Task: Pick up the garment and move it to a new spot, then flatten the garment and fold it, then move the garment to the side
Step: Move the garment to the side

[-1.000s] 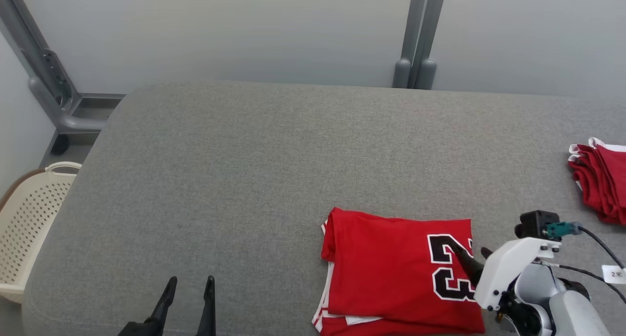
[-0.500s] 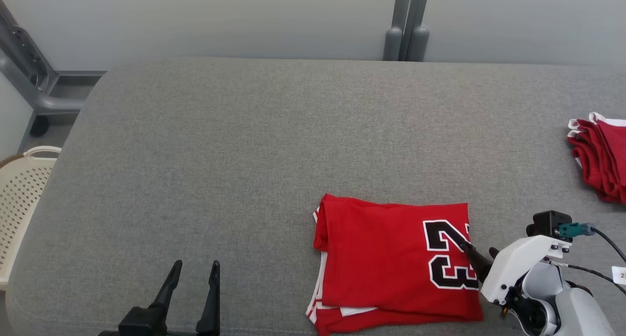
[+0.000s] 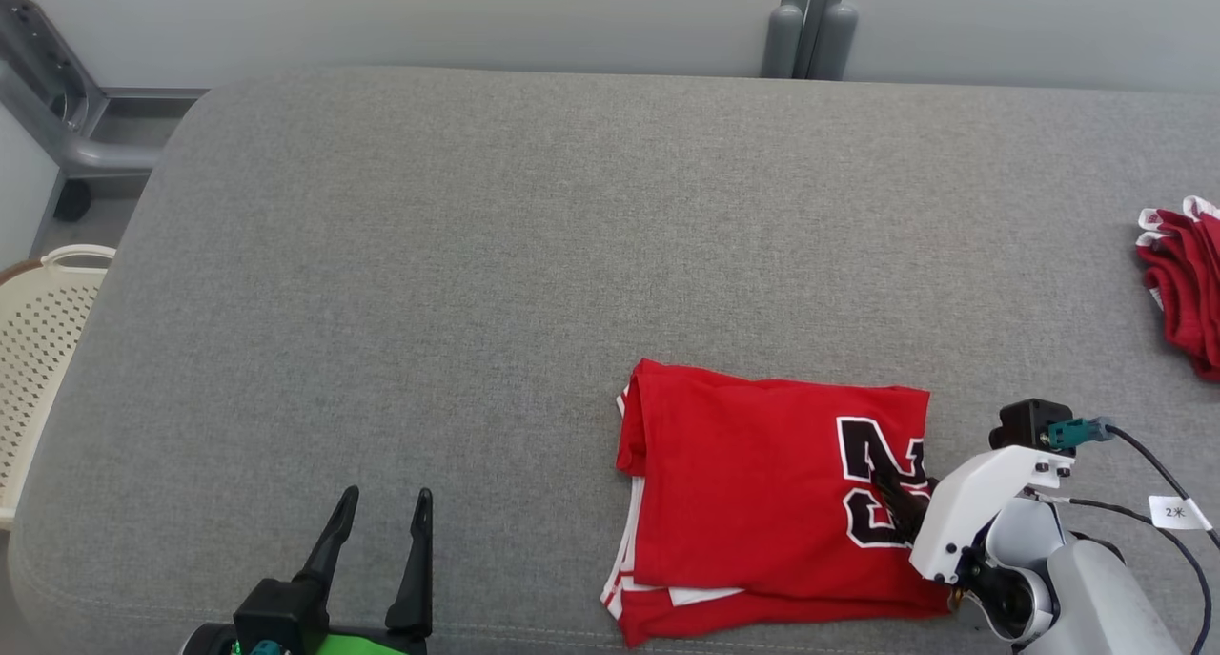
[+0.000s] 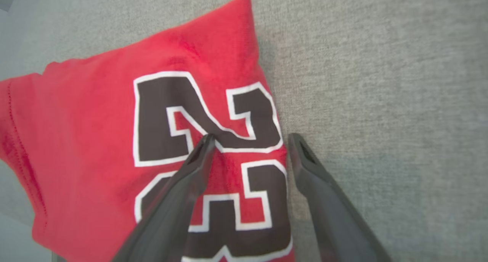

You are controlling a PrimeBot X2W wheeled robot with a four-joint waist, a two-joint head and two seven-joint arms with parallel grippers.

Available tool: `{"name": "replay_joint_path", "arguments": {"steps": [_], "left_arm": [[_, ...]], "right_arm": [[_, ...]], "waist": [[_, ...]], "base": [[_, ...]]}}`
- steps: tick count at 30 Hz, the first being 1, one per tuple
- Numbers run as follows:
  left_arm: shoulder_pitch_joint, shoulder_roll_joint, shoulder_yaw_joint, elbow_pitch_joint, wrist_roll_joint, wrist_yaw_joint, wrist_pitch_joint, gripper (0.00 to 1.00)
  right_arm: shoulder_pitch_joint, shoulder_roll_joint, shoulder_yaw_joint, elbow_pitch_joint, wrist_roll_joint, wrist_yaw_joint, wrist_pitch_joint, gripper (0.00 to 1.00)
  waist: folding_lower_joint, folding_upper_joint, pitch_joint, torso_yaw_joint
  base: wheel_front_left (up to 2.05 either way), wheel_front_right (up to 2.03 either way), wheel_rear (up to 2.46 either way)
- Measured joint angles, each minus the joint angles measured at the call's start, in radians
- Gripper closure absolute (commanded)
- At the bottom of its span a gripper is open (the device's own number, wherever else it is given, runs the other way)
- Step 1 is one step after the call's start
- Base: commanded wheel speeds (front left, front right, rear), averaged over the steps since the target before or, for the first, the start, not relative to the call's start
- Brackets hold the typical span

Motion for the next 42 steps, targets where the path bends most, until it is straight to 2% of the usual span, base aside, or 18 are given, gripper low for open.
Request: {"name": "replay_joint_path", "arguments": {"steps": [2, 3, 14, 22, 32, 42], "left_arm": [[-0.001, 0.000, 0.000, 0.001, 0.000, 0.000, 0.000, 0.00], [-0.002, 0.000, 0.000, 0.001, 0.000, 0.000, 0.000, 0.00], [-0.004, -0.002, 0.007, -0.002, -0.005, 0.000, 0.000, 0.00], [-0.038, -0.004, -0.001, -0.052, -0.004, 0.000, 0.000, 0.00], [-0.125, -0.006, -0.024, -0.130, 0.005, 0.000, 0.000, 0.00], [-0.179, 0.013, -0.057, -0.145, 0.021, 0.000, -0.002, 0.00]], "right_arm": [[-0.007, -0.002, 0.011, 0.011, 0.002, 0.000, 0.003, 0.80], [-0.009, -0.002, 0.014, 0.015, 0.003, 0.000, 0.003, 1.00], [-0.039, 0.007, 0.018, 0.046, -0.049, 0.000, -0.016, 1.00], [-0.253, 0.007, 0.020, 0.080, -0.201, 0.000, 0.023, 1.00], [-0.557, 0.007, 0.015, 0.165, -0.336, 0.000, 0.066, 1.00], [-0.697, 0.005, -0.060, 0.165, -0.434, 0.000, 0.066, 1.00]], "waist": [[0.0000, 0.0000, -0.001, 0.001], [0.0000, -0.0001, -0.001, 0.001], [0.0000, 0.0000, -0.010, -0.007], [0.0000, 0.0000, 0.010, -0.055], [0.0000, 0.0000, 0.082, -0.163], [0.0000, 0.0000, 0.161, -0.296]], "base": [[0.00, 0.00, 0.00], [0.00, 0.00, 0.00], [0.00, 0.00, 0.00], [0.00, 0.00, 0.00], [0.00, 0.00, 0.00], [0.00, 0.00, 0.00]]}}
